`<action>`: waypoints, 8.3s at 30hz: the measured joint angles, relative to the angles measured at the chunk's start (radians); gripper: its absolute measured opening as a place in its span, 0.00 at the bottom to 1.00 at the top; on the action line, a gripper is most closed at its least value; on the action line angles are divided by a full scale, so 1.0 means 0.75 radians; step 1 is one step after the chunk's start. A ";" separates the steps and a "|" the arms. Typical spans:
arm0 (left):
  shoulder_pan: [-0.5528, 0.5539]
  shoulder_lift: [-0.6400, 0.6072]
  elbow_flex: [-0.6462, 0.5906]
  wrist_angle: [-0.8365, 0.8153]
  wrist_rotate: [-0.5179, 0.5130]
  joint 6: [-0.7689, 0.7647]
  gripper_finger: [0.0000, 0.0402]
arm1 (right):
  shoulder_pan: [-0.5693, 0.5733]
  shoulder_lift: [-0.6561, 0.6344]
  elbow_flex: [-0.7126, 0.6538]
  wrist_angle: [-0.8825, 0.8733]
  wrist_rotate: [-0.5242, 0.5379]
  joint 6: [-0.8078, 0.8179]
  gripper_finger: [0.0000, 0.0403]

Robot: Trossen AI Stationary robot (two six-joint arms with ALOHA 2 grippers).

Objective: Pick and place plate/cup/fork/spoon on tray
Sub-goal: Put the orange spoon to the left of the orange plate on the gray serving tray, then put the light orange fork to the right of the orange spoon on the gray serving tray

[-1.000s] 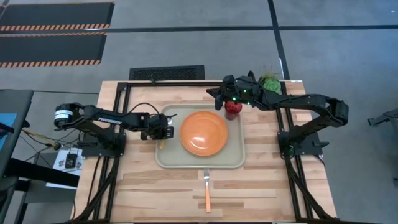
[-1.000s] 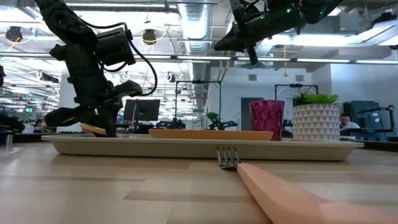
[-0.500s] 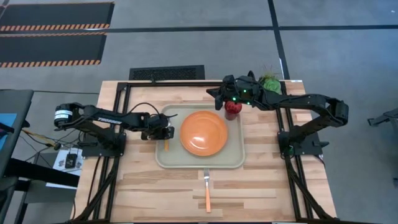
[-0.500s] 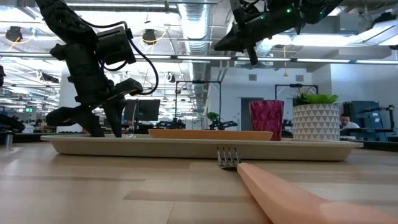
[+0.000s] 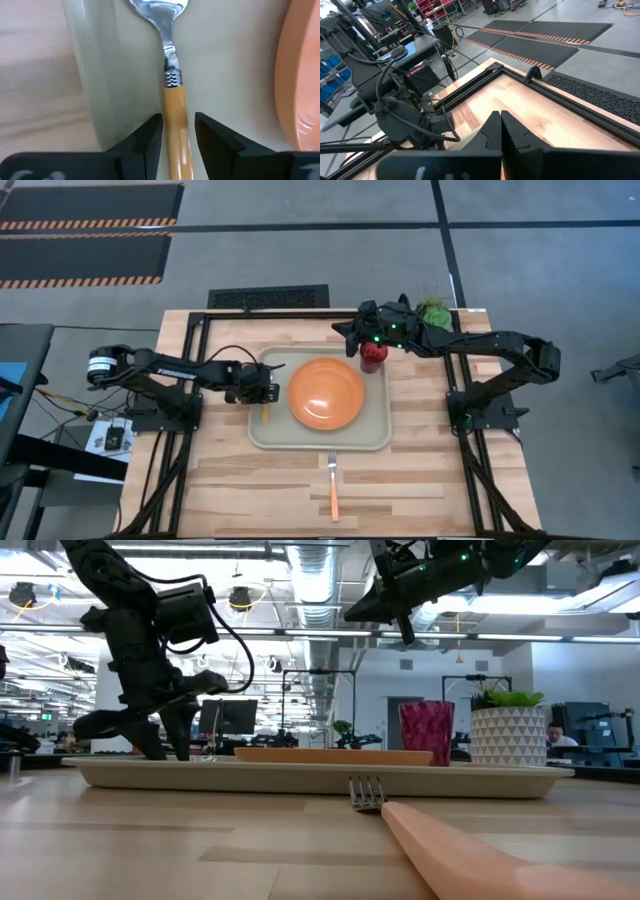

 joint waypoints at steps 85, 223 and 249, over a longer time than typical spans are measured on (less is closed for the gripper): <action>0.010 -0.027 0.135 0.018 -0.076 0.231 0.00 | 0.025 -0.001 0.001 -0.006 0.038 -0.001 0.02; -1.071 1.323 1.865 -1.040 -0.121 -1.096 0.03 | 0.347 -0.650 -0.361 -0.758 -0.412 -0.450 0.01; -1.041 1.153 1.551 -0.891 -0.174 -1.080 0.03 | 0.348 -0.650 -0.361 -0.728 -0.414 -0.450 0.01</action>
